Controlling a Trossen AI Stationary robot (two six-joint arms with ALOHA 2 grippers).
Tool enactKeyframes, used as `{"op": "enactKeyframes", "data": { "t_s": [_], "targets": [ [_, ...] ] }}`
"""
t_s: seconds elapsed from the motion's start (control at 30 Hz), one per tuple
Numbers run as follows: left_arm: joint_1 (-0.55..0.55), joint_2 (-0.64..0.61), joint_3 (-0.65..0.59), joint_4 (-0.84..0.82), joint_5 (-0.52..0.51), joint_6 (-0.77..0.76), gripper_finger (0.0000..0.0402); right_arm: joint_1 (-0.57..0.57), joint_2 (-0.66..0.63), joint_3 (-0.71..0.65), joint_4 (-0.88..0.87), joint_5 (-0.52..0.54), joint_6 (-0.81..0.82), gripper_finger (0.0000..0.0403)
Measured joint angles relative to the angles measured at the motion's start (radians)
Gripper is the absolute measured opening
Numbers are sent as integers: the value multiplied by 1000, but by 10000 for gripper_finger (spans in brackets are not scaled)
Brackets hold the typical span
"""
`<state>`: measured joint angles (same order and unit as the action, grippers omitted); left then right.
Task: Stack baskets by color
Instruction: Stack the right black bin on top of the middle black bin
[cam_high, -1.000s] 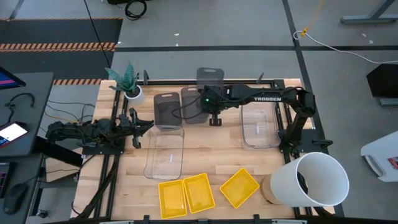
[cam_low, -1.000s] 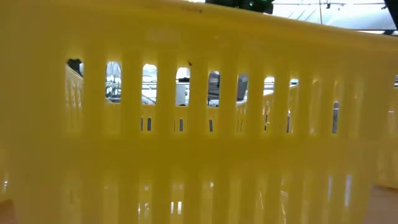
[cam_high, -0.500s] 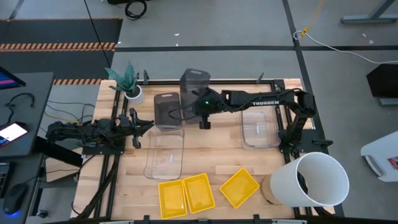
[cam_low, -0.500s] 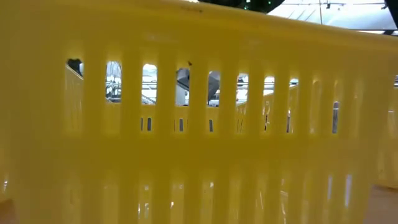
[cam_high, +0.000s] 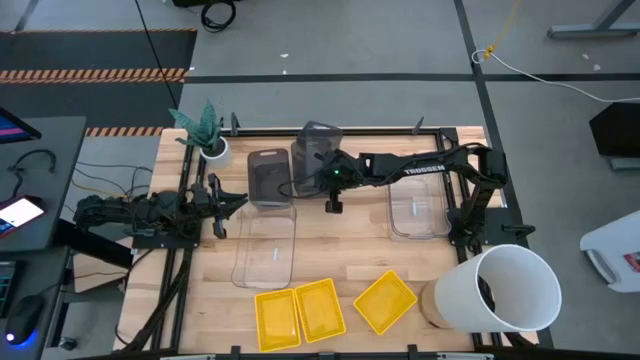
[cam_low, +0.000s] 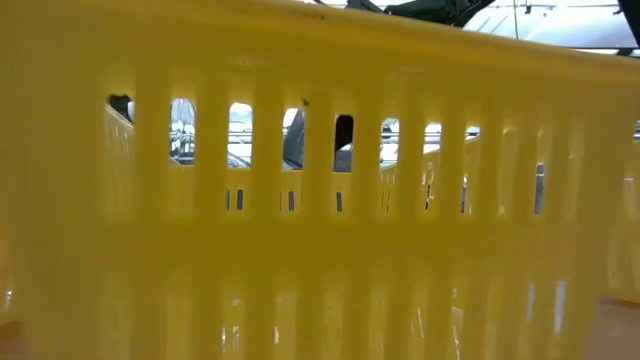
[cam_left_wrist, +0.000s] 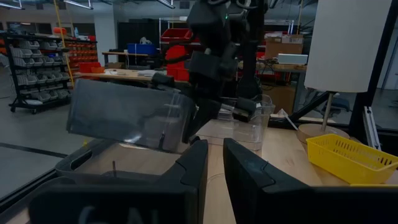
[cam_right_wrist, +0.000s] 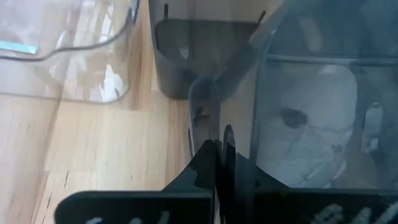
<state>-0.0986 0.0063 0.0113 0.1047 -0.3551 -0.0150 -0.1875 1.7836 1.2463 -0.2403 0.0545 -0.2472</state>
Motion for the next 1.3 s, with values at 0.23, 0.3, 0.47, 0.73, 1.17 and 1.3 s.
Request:
{"op": "enactKeyframes", "data": {
  "t_s": [0.23, 0.3, 0.47, 0.73, 1.17, 1.3],
  "targets": [
    [0, 0, 0, 0, 0, 0, 51, 5, 0, -7, -144, 5, 31, 7],
    [0, 0, 0, 0, 0, 0, 53, 10, 0, -8, -186, 7, 46, 7],
    [0, 0, 0, 0, 0, 0, 59, 17, -6, 14, -299, 7, 67, 8],
    [0, 0, 0, 0, 0, 0, 51, 15, -3, 64, -415, 7, 98, 8],
    [0, 0, 0, 0, 0, 0, 56, -18, -2, 67, -414, -63, 144, 82],
    [0, 0, 0, 0, 0, 0, 51, -19, -2, 77, -427, -50, 143, 105]
  ]
}}
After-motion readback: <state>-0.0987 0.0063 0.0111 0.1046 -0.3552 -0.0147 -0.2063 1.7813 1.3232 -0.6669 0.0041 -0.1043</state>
